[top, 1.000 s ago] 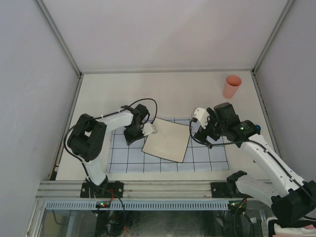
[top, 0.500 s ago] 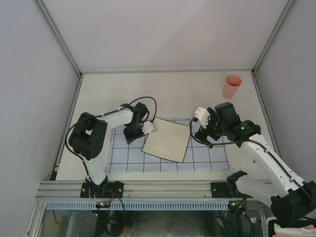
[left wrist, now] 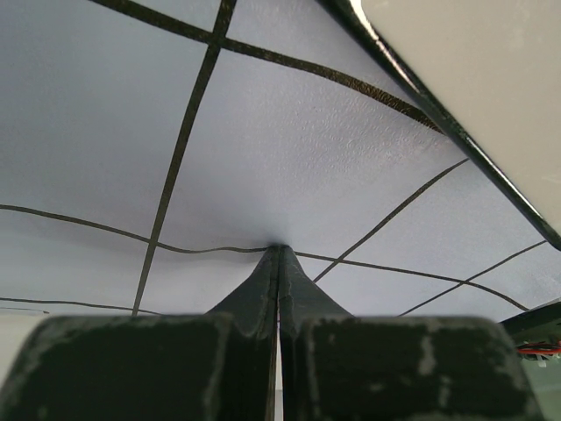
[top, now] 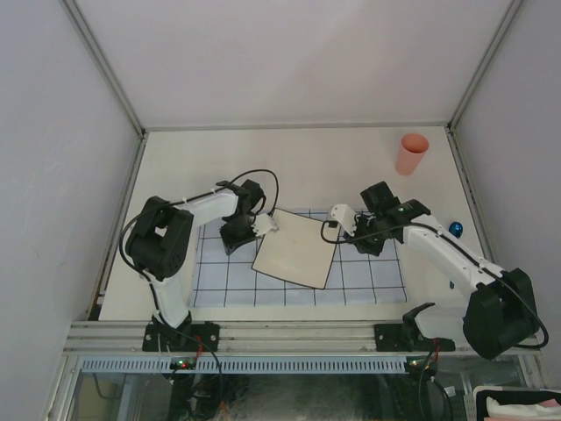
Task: Set the dinner table for one person
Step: Adjust the plate on the napkin.
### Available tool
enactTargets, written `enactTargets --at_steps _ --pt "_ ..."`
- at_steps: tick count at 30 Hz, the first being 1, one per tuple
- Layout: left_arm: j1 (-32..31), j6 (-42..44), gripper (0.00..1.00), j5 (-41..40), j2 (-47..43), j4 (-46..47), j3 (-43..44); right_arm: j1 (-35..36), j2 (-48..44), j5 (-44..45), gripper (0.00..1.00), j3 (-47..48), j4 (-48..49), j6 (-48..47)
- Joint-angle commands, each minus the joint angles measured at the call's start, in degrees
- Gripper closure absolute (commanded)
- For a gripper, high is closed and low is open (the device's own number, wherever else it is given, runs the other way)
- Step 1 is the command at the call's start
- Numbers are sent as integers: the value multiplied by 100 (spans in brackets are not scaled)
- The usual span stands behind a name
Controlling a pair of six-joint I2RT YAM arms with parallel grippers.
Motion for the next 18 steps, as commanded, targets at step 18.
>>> enactTargets --at_steps 18 --pt "71 68 100 -79 -32 1253 -5 1446 1078 -739 100 36 316 -673"
